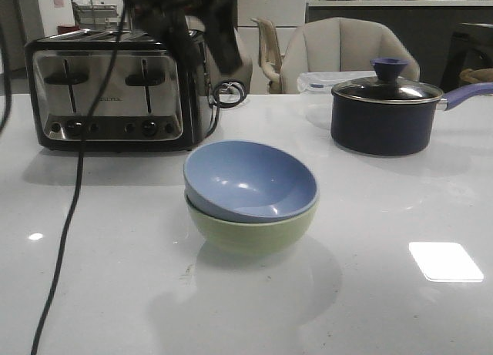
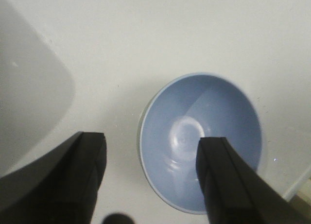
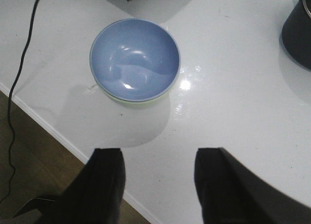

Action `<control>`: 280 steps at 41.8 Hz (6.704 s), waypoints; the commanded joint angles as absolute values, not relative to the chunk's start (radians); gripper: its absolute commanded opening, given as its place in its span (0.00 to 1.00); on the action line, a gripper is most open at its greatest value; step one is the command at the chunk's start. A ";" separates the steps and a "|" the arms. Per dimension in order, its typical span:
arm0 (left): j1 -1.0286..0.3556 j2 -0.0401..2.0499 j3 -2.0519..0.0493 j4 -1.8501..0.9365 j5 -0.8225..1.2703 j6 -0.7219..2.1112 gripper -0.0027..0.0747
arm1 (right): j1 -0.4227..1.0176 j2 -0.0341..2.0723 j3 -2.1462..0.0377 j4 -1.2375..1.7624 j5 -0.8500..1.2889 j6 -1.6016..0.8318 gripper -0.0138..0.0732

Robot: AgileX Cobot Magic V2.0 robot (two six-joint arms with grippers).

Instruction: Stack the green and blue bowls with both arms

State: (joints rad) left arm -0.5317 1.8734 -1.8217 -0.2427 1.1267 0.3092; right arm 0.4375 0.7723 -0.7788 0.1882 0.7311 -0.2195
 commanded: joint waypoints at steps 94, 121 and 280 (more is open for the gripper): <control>-0.539 0.513 -0.639 -0.217 0.532 0.315 0.16 | 0.435 0.768 -0.807 0.197 0.701 -0.230 0.20; -0.072 0.082 -0.230 0.038 0.148 -0.029 0.16 | 0.434 0.768 -0.807 0.197 0.701 -0.230 0.20; -0.054 -0.020 0.011 0.064 -0.066 -0.072 0.16 | 0.022 -0.029 0.023 0.015 -0.098 -0.019 0.20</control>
State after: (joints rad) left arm -0.0486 -0.0058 0.0055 0.0655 0.0202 -0.0626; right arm 0.0223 -0.0090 0.0291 0.0304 0.0141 -0.0291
